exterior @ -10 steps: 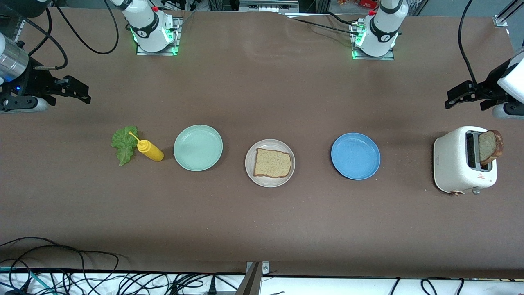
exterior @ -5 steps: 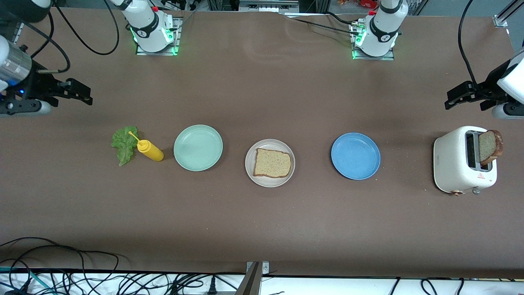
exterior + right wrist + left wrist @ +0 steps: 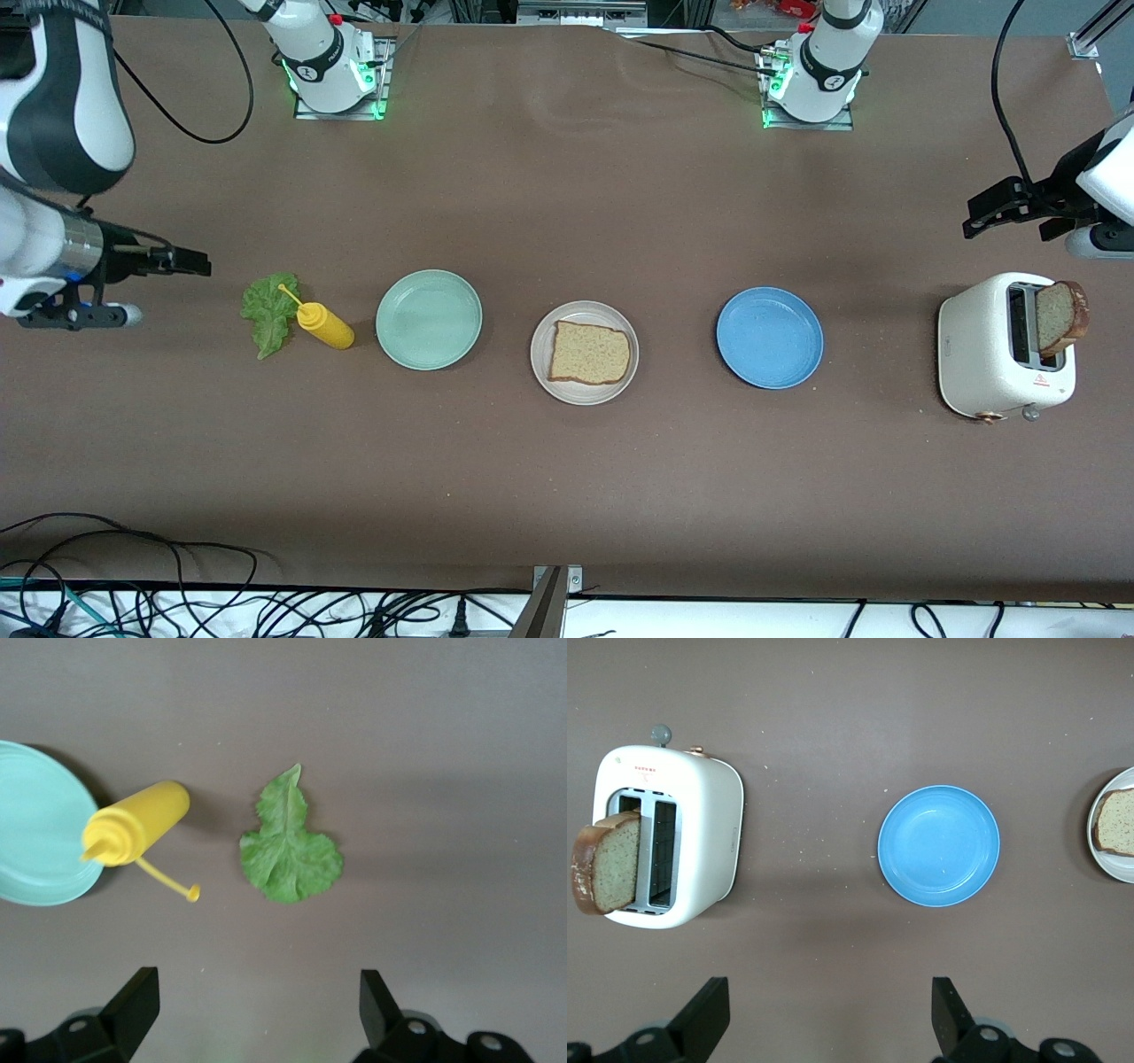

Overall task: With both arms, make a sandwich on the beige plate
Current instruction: 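Reach the right gripper down to the green lettuce leaf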

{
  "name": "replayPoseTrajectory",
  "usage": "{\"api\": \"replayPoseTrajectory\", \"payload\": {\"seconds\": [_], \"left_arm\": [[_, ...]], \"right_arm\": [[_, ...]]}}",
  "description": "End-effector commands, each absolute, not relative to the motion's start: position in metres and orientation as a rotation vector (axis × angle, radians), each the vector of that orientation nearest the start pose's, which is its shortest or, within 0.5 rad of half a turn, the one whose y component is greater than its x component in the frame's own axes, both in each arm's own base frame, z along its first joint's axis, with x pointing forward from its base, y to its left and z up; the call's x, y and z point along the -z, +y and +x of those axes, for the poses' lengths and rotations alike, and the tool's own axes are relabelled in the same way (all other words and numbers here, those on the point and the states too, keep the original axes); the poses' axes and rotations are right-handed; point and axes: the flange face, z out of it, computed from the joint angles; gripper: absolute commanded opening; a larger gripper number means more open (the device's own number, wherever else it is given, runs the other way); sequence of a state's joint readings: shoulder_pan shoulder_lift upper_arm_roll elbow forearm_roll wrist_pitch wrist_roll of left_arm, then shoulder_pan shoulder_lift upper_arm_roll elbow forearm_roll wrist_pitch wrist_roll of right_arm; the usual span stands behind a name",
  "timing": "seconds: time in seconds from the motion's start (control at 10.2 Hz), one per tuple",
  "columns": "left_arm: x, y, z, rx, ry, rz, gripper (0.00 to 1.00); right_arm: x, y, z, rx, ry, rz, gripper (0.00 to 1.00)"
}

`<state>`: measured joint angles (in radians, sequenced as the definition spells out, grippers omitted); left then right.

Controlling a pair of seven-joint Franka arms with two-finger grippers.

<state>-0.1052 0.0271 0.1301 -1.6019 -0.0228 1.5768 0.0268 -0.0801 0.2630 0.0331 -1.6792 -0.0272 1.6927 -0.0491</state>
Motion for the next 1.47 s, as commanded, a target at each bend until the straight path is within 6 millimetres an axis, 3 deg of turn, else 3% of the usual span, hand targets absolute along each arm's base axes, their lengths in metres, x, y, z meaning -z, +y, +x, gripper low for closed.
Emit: {"api": "replayPoseTrajectory", "payload": {"seconds": [0.0,0.39,0.59,0.78,0.88,0.98,1.08,1.17,1.27,1.37], "left_arm": [[-0.595,0.012,0.565,-0.072,0.015,-3.123,1.0],[-0.59,0.013,0.569,-0.07,0.013,-3.124,1.0],[-0.591,0.013,0.569,-0.067,0.013,-3.124,1.0],[-0.59,0.012,0.569,-0.067,0.015,-3.122,1.0],[-0.59,0.012,0.569,-0.067,0.015,-3.122,1.0],[-0.589,0.012,0.569,-0.07,0.015,-3.124,1.0],[-0.589,0.013,0.569,-0.07,0.013,-3.122,1.0],[-0.59,0.013,0.569,-0.067,0.013,-3.122,1.0],[-0.59,0.012,0.569,-0.067,0.015,-3.124,1.0],[-0.589,0.012,0.569,-0.07,0.015,-3.124,1.0]], "right_arm": [[-0.387,-0.042,0.626,-0.417,-0.026,-3.129,1.0],[-0.282,-0.055,0.646,-0.442,-0.035,-3.14,1.0],[-0.226,-0.056,0.646,-0.493,-0.041,-3.127,1.0],[-0.194,-0.057,0.643,-0.535,-0.043,-3.115,0.98],[-0.186,-0.058,0.641,-0.556,-0.041,-3.11,0.78],[-0.184,-0.058,0.638,-0.577,-0.043,-3.105,0.47],[-0.185,-0.056,0.638,-0.584,-0.045,-3.104,0.23],[-0.183,-0.058,0.638,-0.589,-0.041,-3.102,0.08],[-0.18,-0.057,0.637,-0.596,-0.039,-3.099,0.0],[-0.181,-0.055,0.637,-0.598,-0.044,-3.1,0.0]]}}
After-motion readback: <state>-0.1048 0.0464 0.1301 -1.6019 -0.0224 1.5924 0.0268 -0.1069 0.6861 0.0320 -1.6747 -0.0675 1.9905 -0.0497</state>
